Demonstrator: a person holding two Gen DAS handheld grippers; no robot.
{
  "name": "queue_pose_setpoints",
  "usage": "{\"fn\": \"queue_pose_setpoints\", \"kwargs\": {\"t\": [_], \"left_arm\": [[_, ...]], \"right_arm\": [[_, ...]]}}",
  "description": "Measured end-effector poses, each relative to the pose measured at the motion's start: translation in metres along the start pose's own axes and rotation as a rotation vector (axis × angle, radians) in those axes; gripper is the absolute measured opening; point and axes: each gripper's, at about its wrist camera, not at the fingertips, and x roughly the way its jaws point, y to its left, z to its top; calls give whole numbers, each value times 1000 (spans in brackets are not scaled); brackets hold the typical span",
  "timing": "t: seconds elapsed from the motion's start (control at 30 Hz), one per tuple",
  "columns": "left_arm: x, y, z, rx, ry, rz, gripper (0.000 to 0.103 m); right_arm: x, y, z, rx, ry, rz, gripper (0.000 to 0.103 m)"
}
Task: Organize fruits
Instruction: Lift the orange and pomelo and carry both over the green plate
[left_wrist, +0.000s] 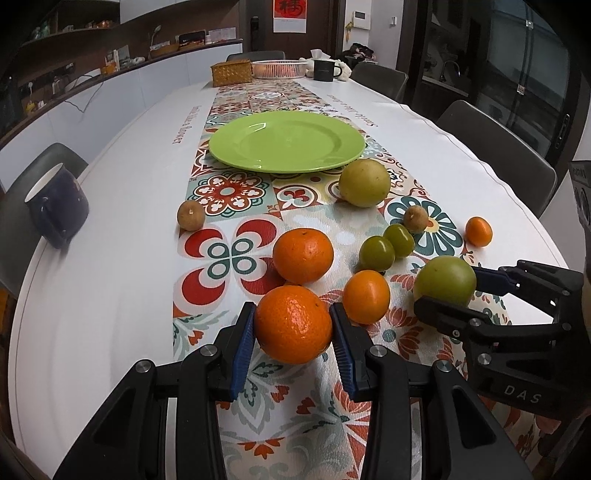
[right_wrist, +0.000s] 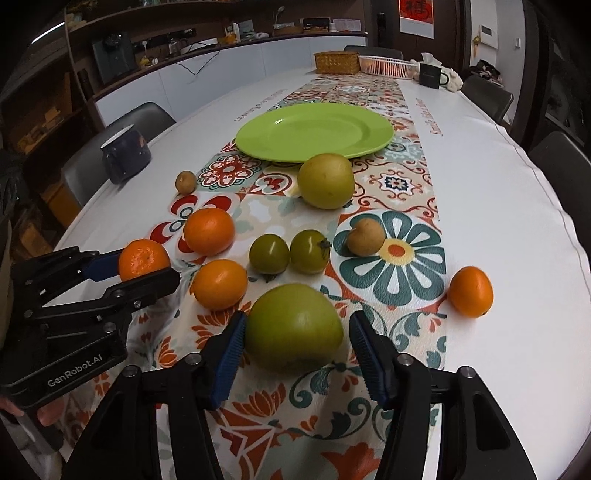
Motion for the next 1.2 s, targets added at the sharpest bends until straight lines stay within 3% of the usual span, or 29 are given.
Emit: {"fn": "queue_pose_setpoints", "kwargs": {"t": [0.33,0.57,0.87,1.2], "left_arm": [[-7,0,3,4,-15,-1,40],[-15,1,29,33,-66,-9,40],[-13,10,86,82,-147,5,40],[26,24,149,101,-126,-26,39]], "right_arm": [[-7,5,2,-30,-27,-29,51],[-21,2,20,-35,-83,-30,51],[-22,-3,73,-85,-162,-48,51],[8,-15,141,-106,-166,-55,51]]}}
